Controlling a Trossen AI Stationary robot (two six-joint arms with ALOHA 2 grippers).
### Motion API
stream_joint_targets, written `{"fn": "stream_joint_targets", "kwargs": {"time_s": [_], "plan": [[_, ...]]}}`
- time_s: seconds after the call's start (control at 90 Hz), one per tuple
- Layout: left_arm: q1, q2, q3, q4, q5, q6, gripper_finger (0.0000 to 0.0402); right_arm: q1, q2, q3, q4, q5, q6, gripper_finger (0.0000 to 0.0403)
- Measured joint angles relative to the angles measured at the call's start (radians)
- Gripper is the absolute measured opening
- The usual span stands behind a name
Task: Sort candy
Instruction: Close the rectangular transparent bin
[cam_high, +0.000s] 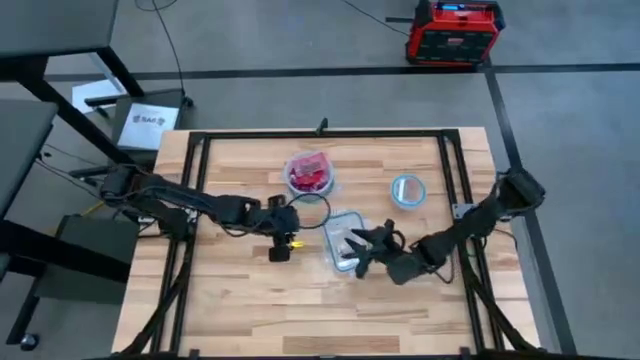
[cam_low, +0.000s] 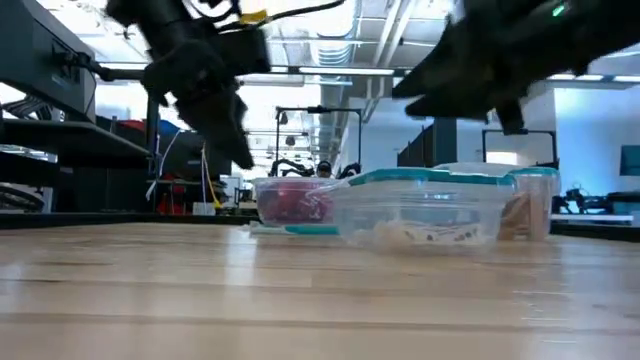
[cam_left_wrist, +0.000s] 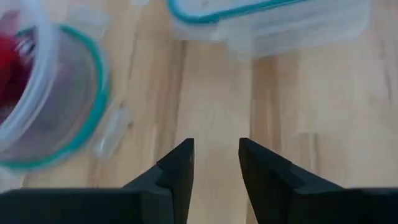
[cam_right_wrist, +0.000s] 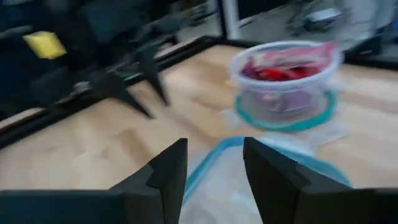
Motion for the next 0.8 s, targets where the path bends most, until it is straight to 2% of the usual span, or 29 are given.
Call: {"fn": "stream_joint_targets", "kwargs": {"time_s": [0.067,0.156,0.422,0.6,0.689,0.8], "plan": [[-0.004,-0.030,-0.039,0.043,-0.003,-0.036,0.0113,0.000,0.028,0.023,-0.002,0.057,0.003,0.0132],[-0.005,-0.045,-0.072,0.090,-0.005,-0.077,0.0113,-0.010,0.063,0.053,0.001,0.079,-0.003,0.0125],[-0.005,-0.030,-0.089,0.141,-0.005,-0.087,0.0113,-0.060,0.220,0.135,-0.007,-0.006,-0.001,0.0120],[-0.005,-0.031,-0.089,0.159,0.002,-0.087,0.0113,-0.031,0.268,0.136,-0.132,-0.003,-0.002,0.0118],[-0.006,-0.031,-0.089,0.167,0.004,-0.087,0.0113,-0.025,0.271,0.138,-0.169,-0.068,0.011,0.0111],[-0.006,-0.031,-0.089,0.177,0.007,-0.088,0.0113,-0.035,0.266,0.141,-0.144,-0.267,-0.083,0.0100]]}}
